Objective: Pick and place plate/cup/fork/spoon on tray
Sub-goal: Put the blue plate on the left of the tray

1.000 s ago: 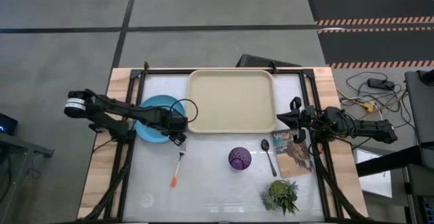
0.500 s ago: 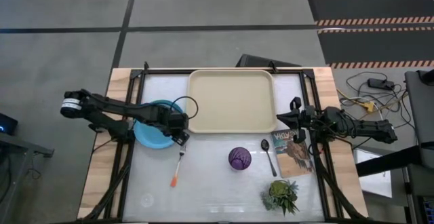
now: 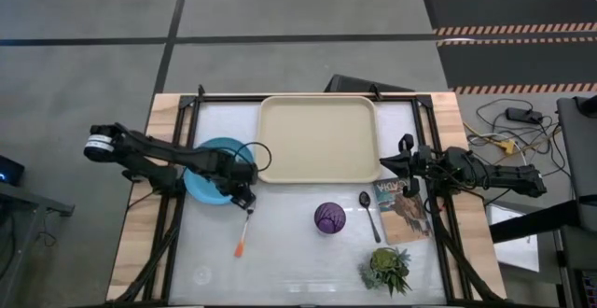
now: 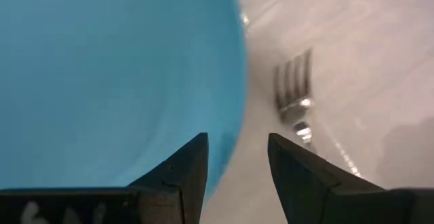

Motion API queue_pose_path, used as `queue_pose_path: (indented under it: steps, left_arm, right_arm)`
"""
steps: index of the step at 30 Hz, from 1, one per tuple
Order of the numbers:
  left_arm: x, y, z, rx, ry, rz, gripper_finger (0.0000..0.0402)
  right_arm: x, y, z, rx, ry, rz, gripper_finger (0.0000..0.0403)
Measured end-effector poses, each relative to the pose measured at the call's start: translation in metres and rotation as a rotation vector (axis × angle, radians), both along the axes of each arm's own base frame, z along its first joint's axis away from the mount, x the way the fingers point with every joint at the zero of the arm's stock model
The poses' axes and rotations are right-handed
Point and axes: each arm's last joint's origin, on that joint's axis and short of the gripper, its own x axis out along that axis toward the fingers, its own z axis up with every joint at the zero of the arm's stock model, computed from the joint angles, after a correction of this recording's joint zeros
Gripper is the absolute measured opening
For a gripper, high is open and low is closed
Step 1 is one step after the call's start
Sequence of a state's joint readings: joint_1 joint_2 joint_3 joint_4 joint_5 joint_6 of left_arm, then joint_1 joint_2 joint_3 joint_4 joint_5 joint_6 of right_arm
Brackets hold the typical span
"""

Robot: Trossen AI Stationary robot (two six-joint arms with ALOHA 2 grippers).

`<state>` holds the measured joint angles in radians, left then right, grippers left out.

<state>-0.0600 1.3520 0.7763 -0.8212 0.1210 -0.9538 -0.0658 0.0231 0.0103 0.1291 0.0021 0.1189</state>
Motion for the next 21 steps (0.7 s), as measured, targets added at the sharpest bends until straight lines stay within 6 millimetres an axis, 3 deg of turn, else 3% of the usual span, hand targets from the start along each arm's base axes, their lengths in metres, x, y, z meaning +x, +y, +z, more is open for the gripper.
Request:
queue_pose_path:
  steps: [8,11,15,21]
  left_arm:
    - [-0.0006,-0.0036,-0.0092,0.083,0.033,-0.033,0.0129]
    - [0.0001,-0.0032,-0.0094,0.105,0.026,-0.033,0.0095]
    - [0.0,-0.0032,-0.0087,0.106,0.023,-0.028,0.002]
    - [-0.0005,-0.0025,-0.005,0.122,0.016,-0.011,0.0004]
  right_arm:
    - [0.0,0.0,0.0,0.0,-0.001,0.0,0.0009]
    - [0.0,0.0,0.0001,0.0,-0.001,0.0,0.0009]
    - [0.0,0.0,0.0003,0.0,-0.002,0.0,0.0009]
    - [0.0,0.0,0.0002,0.001,-0.002,0.0,0.0009]
